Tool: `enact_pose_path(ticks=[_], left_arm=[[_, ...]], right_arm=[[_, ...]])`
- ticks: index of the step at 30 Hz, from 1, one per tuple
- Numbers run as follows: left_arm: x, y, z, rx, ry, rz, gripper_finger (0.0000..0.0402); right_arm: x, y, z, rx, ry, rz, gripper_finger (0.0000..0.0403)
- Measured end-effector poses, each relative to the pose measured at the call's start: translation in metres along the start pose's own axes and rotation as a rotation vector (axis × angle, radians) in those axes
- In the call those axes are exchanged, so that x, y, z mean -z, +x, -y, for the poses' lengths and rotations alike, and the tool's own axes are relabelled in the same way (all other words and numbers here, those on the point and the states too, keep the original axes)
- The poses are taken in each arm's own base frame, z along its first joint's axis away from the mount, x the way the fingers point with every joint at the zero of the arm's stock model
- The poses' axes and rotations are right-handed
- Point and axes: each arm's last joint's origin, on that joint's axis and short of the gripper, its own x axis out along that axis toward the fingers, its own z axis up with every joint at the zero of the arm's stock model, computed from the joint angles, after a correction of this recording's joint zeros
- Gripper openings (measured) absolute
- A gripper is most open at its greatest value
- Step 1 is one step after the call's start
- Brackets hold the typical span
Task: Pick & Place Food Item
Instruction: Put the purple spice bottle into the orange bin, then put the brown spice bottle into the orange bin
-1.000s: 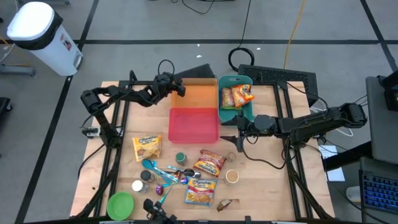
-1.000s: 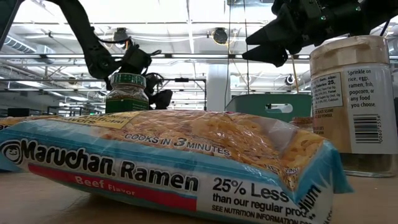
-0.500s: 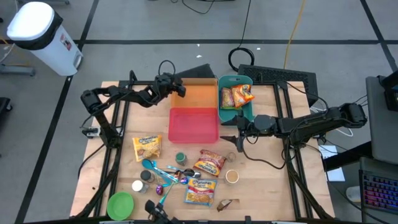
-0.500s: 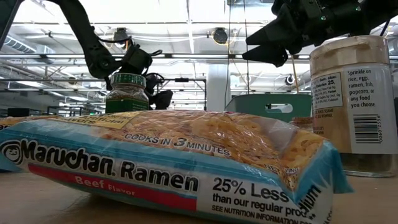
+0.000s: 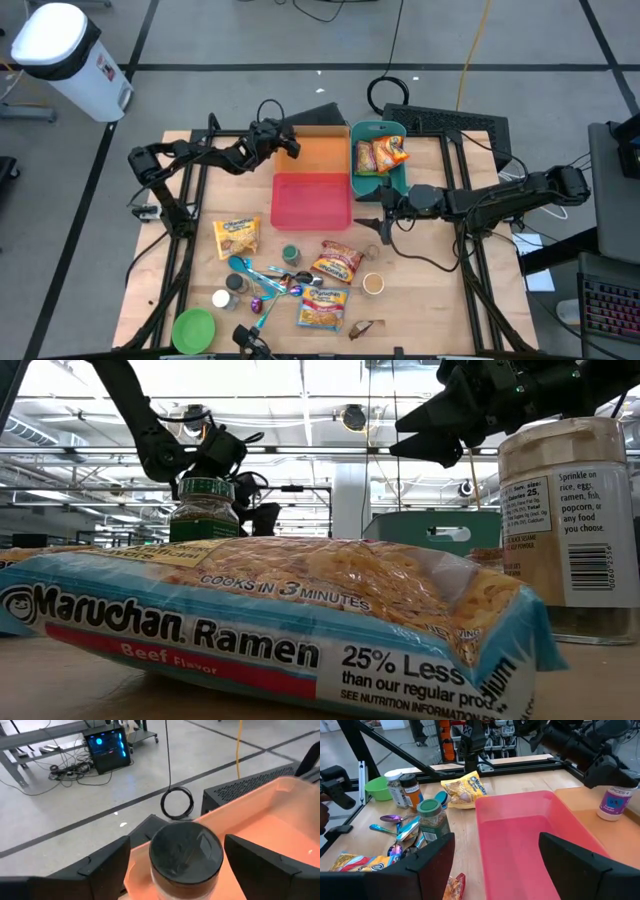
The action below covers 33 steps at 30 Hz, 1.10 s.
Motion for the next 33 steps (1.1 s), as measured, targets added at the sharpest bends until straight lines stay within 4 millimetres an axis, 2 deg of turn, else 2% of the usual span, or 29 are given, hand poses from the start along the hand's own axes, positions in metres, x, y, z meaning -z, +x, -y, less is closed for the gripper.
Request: enact_pose_path(ticks=[7, 10, 18, 22, 25, 27, 33], left_arm=[[-0.008, -0.007, 0.001, 0.008, 0.009, 0.016, 0.034], [-0.02, -0.017, 0.003, 0.024, 0.005, 0.065, 0.034], [-0.06, -0.067, 0.013, 0.112, -0.006, 0.178, 0.0341], [-0.073, -0.095, 0.023, 0.222, -0.007, 0.225, 0.0337], [-0.079, -0.109, 0.031, 0.303, 0.004, 0.259, 0.0339], [-0.08, -0.116, 0.036, 0.339, 0.017, 0.271, 0.0341], [-0.078, -0.124, 0.047, 0.432, 0.034, 0.268, 0.0336]], right_arm=[[0.0, 0.0, 0.0, -0.002, 0.0, -0.001, 0.0279], [0.0, 0.0, 0.0, -0.003, 0.003, -0.001, 0.0279], [0.0, 0.0, 0.0, -0.002, 0.015, -0.005, 0.0279], [0.008, 0.003, -0.002, 0.002, 0.132, -0.07, 0.0279], [0.017, 0.008, -0.013, -0.034, 0.123, -0.126, 0.0279], [0.014, 0.014, -0.024, -0.072, 0.079, -0.141, 0.0279], [0.008, 0.034, -0.05, -0.107, 0.008, -0.308, 0.0279]])
